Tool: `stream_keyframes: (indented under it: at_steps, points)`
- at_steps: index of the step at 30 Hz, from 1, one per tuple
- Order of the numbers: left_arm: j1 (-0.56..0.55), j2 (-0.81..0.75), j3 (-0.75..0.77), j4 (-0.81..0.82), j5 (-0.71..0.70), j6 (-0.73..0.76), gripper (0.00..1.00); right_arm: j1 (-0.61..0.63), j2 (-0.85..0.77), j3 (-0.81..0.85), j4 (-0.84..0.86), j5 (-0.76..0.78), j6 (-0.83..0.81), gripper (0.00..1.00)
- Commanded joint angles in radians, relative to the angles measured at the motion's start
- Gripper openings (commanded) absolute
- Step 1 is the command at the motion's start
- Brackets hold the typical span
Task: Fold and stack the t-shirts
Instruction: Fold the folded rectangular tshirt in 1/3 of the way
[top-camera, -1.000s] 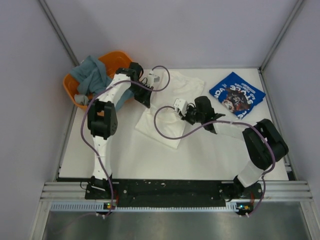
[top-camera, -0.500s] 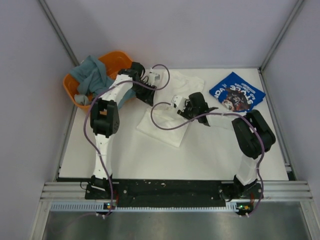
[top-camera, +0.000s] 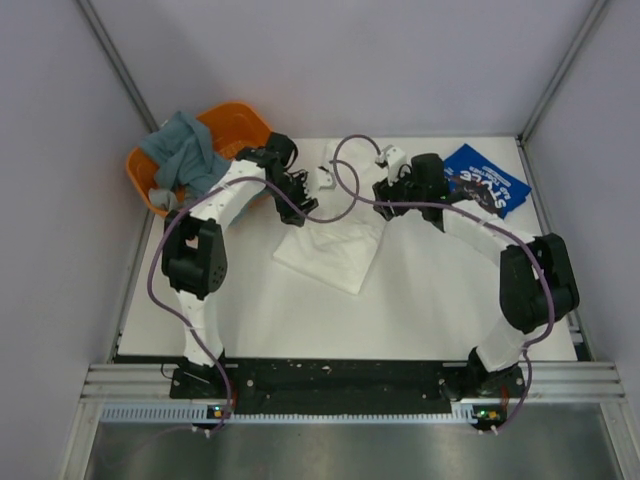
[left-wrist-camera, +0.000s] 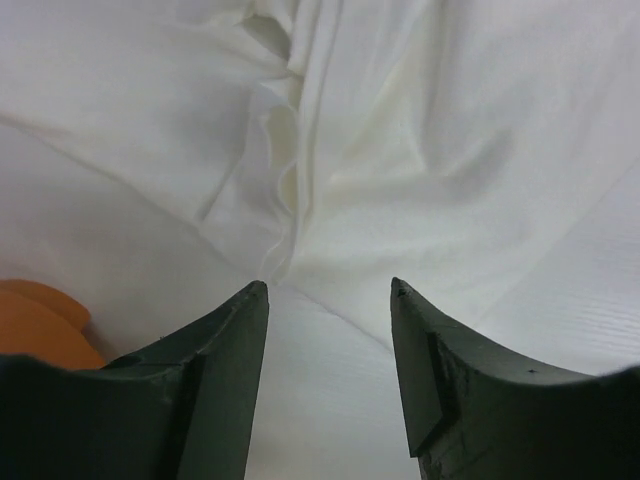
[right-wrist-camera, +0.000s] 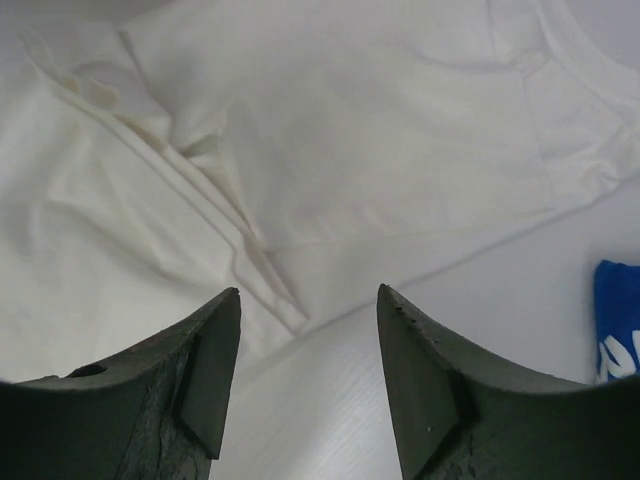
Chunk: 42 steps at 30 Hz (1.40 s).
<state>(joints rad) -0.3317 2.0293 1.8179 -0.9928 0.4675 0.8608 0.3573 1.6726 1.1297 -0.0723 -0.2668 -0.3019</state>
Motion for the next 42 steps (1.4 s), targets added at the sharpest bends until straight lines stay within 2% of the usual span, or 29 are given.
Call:
stream_keyframes:
  at_steps: [1,3,8,14,17,19,20,21,23,26,29,33,37,42]
  points:
    - [-0.029,-0.046,-0.097,0.125,-0.087,0.277,0.58,-0.007,-0.008,0.039,-0.084,-0.124,0.259,0.56]
    - [-0.035,-0.035,-0.095,0.134,-0.086,0.348,0.59,-0.007,0.024,0.039,-0.083,-0.143,0.283,0.56]
    - [-0.055,0.020,-0.080,0.160,-0.135,0.397,0.60,-0.006,0.113,0.071,-0.087,-0.160,0.323,0.55]
    - [-0.070,0.085,-0.054,0.065,-0.135,0.437,0.58,-0.001,0.171,0.078,-0.054,-0.215,0.363,0.53]
    - [-0.072,0.101,-0.046,0.075,-0.153,0.422,0.55,-0.003,0.208,0.084,-0.031,-0.210,0.383,0.50]
    - [-0.072,0.112,-0.031,0.060,-0.150,0.419,0.52,-0.001,0.226,0.094,-0.021,-0.213,0.394,0.44]
    - [-0.072,0.115,-0.025,0.057,-0.151,0.414,0.48,-0.003,0.236,0.099,-0.017,-0.207,0.402,0.40]
    - [-0.072,0.118,-0.023,0.063,-0.156,0.406,0.40,-0.003,0.242,0.099,-0.012,-0.200,0.406,0.34]
    - [-0.072,0.118,-0.014,0.086,-0.164,0.377,0.18,-0.001,0.249,0.099,-0.009,-0.177,0.412,0.24]
    - [-0.075,0.120,0.030,0.071,-0.153,0.340,0.00,-0.004,0.256,0.101,-0.015,-0.158,0.412,0.15]
    - [-0.076,0.120,0.053,0.078,-0.138,0.308,0.00,-0.004,0.237,0.094,-0.006,-0.147,0.418,0.01]
    - [-0.082,0.134,0.076,0.140,-0.168,0.218,0.00,-0.018,0.162,0.038,0.064,-0.083,0.463,0.00]
    - [-0.093,0.183,0.116,0.163,-0.268,0.152,0.00,-0.029,0.118,-0.028,0.155,-0.063,0.494,0.00]
    - [-0.118,0.230,0.139,0.221,-0.378,0.072,0.00,-0.030,0.113,-0.056,0.189,-0.020,0.515,0.00]
